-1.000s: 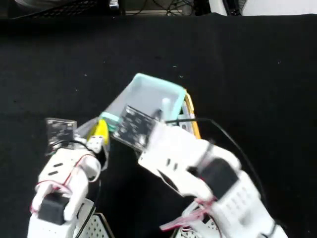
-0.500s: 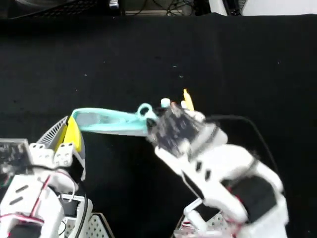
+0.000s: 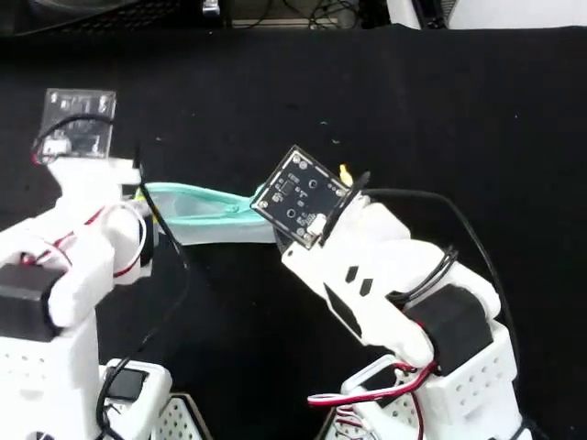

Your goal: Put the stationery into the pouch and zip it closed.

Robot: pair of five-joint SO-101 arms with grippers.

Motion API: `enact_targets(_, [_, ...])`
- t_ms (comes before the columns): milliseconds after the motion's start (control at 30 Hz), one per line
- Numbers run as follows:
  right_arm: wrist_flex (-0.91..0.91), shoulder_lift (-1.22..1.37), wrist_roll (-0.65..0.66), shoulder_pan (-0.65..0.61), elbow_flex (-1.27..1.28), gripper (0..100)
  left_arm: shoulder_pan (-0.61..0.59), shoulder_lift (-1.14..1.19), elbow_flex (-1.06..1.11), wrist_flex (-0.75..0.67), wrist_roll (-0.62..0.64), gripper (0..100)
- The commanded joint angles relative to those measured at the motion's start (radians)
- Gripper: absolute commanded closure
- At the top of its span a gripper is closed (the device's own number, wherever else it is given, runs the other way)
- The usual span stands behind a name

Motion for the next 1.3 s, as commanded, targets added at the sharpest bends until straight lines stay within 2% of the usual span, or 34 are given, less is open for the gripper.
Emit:
enact_targets(0, [0.015,0.005,0.014,0.023,-0.039,98.6,-0.005,0.064,-0.005,0.028,-0.017,97])
enact_targets(133, [0.015,0.01,0.015,0.023,-0.038,98.6,-0.01,0.064,-0.004,0.028,-0.02,97])
enact_targets(367, [0.017,0.008,0.015,0.023,-0.038,98.6,-0.008,0.058,-0.03,0.028,0.051,81])
enact_targets(500, [0.017,0.005,0.015,0.023,-0.038,98.6,-0.012,0.063,-0.024,0.026,0.048,84])
enact_targets(767, [0.029,0.005,0.015,0.023,-0.038,98.6,-0.027,0.054,-0.107,0.026,0.055,97])
enact_targets(1000, [0.031,0.004,0.015,0.026,-0.042,98.6,-0.108,0.054,-0.084,0.026,0.115,97])
enact_targets(1267, [0.031,0.004,0.015,0.083,-0.042,98.6,-0.117,0.054,0.008,0.026,0.112,97])
